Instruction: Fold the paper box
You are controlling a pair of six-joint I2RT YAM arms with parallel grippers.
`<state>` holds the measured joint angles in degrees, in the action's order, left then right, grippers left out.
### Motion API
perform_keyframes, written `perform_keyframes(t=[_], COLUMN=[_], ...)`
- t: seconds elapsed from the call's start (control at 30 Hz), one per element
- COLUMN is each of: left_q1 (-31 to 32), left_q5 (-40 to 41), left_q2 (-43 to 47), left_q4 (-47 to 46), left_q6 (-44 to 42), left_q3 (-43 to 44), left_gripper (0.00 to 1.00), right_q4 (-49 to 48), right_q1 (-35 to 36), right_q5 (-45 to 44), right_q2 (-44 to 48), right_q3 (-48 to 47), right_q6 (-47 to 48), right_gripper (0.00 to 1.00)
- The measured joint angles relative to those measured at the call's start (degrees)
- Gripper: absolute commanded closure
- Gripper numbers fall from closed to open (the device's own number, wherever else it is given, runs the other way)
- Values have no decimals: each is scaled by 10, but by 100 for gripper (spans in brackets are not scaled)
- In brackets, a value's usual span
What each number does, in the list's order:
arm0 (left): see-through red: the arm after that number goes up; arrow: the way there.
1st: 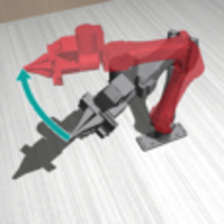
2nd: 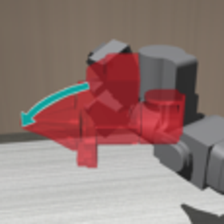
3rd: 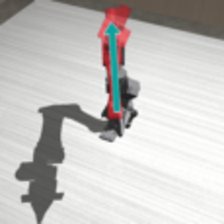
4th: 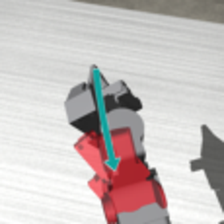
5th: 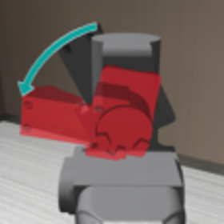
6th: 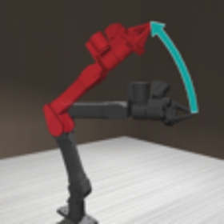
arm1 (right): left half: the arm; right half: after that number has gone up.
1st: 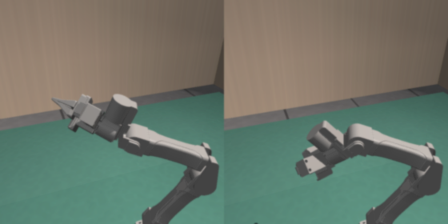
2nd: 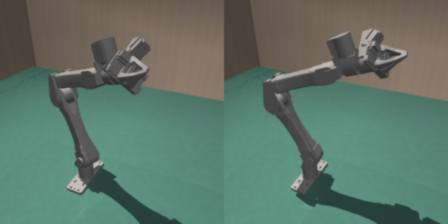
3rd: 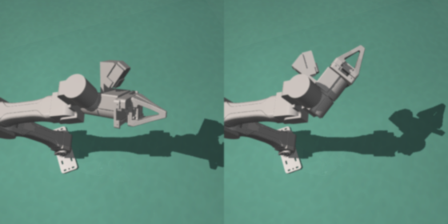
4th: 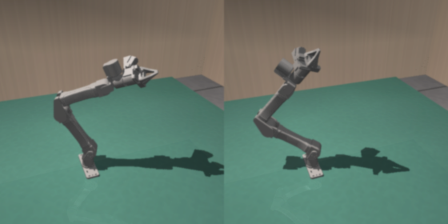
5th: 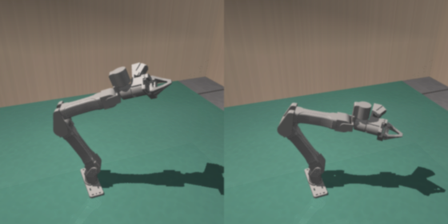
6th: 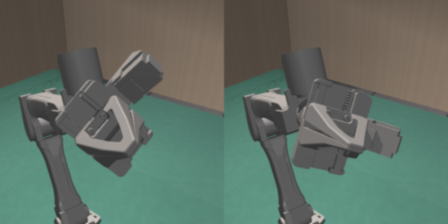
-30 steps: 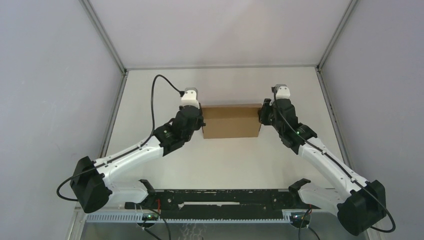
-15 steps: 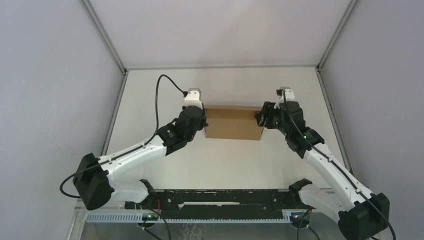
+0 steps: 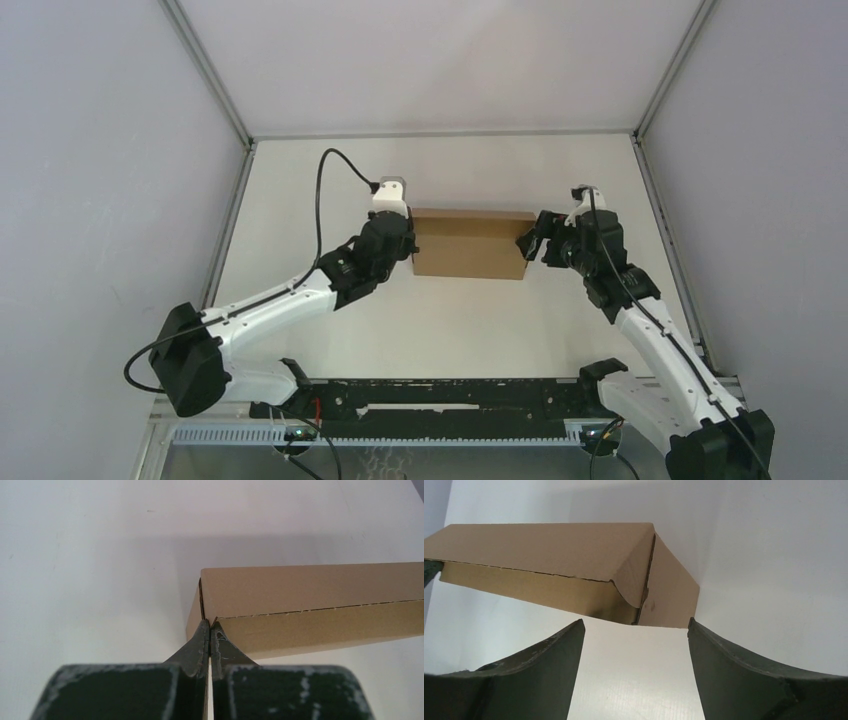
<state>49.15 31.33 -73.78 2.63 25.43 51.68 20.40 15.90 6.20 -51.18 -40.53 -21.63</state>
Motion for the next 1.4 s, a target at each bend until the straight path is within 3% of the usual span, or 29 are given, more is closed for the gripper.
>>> perform_keyframes(t=[0.13,0.27,0.63,0.83,0.97,1.4], left_q1=[0,1,1,2,2,2], left_q5=[0,0,0,0,0,0], left_q2=[-4,-8,-16,-22,-23,-26], left_q4=[-5,-7,-10,-14,-18,-52], left_q6=[0,0,0,0,0,0], left_q3=[0,2,7,10,10,-2], left_gripper=[100,100,100,100,100,96], right_q4=[3,6,51,64,58,12], right_q1=[-15,-26,-31,-31,-30,18], right_q5=[11,18,10,3,1,-16], right_q2=[22,46,66,67,49,-77], right_q3=[0,0,-29,-74,-101,-126], right_q6=[-2,-3,-2,2,4,3], right_gripper=[24,41,45,77,88,90])
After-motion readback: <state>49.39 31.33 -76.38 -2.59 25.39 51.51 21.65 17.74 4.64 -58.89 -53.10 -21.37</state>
